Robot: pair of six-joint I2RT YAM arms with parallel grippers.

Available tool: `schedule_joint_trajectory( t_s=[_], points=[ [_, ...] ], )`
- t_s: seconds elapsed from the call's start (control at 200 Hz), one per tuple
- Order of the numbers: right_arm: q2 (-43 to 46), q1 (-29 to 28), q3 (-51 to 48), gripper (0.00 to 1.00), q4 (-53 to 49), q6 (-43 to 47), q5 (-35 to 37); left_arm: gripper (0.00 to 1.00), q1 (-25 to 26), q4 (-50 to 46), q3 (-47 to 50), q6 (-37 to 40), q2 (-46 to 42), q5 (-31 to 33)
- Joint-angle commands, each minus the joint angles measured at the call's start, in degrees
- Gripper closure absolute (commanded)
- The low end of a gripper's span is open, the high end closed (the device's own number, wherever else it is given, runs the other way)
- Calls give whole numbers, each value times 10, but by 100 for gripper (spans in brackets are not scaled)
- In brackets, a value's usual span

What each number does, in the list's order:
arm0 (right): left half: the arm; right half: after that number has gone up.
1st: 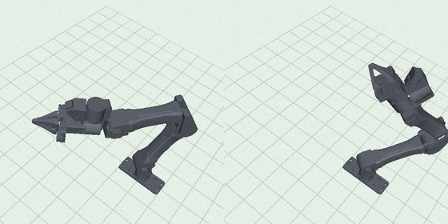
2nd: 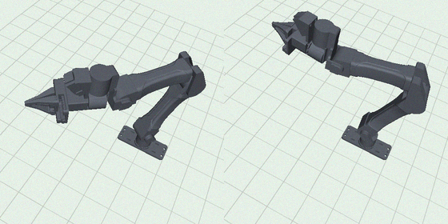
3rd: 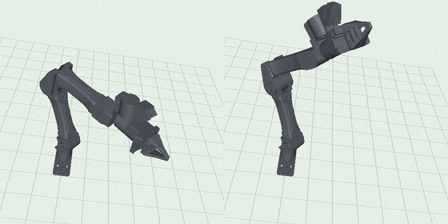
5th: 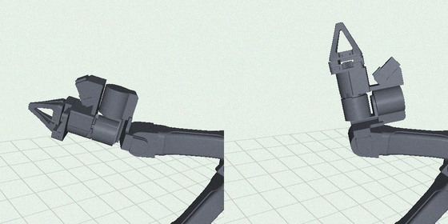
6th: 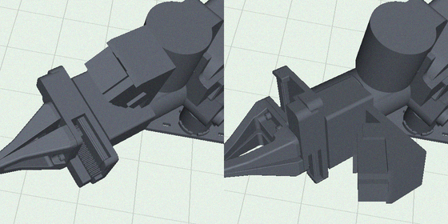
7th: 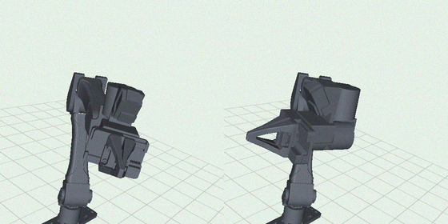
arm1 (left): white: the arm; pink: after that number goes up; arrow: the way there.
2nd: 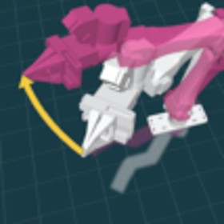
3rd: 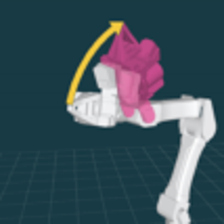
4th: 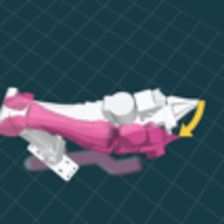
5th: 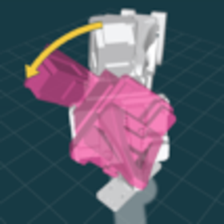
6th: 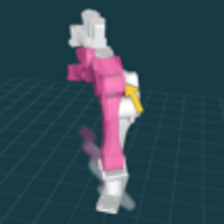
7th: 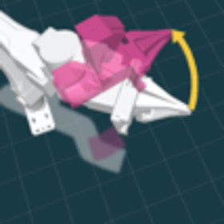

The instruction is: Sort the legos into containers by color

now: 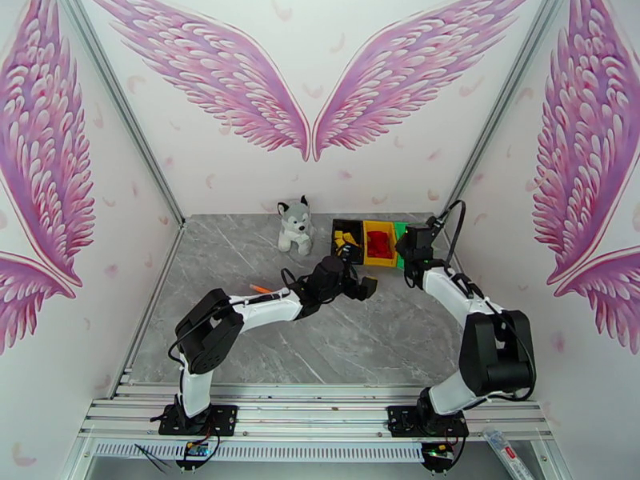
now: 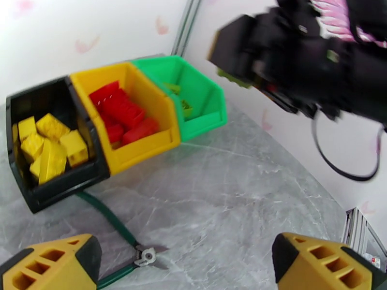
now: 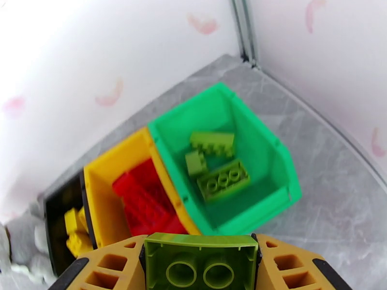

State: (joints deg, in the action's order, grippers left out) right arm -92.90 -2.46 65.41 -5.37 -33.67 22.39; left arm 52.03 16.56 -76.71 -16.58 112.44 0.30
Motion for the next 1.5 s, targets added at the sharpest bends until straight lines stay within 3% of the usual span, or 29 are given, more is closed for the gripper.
schedule_joint_trajectory(
  t_s=[0.0,0.22,0.36,0.46,0.76,1.0,1.29,1.495],
  points=[
    [-44,18,48,69,-50,-23,22,1,-6,-36,-16,36,6,27],
    [-130,50,142,63,-94,-22,11,1,-18,-19,55,37,-40,41],
    [-163,52,186,38,-116,-3,3,1,-37,-3,110,26,-85,64],
    [-157,52,177,30,-105,1,-5,1,-49,7,148,18,-119,76],
    [-72,23,72,24,-7,11,-83,1,-92,21,229,-25,-183,120],
    [-30,-107,17,15,42,70,-144,1,-160,23,300,-96,-231,161],
    [-64,-296,3,18,49,148,-182,1,-242,4,392,-142,-311,191],
    [-121,-416,28,21,33,173,-206,1,-327,17,465,-189,-359,160]
  ],
)
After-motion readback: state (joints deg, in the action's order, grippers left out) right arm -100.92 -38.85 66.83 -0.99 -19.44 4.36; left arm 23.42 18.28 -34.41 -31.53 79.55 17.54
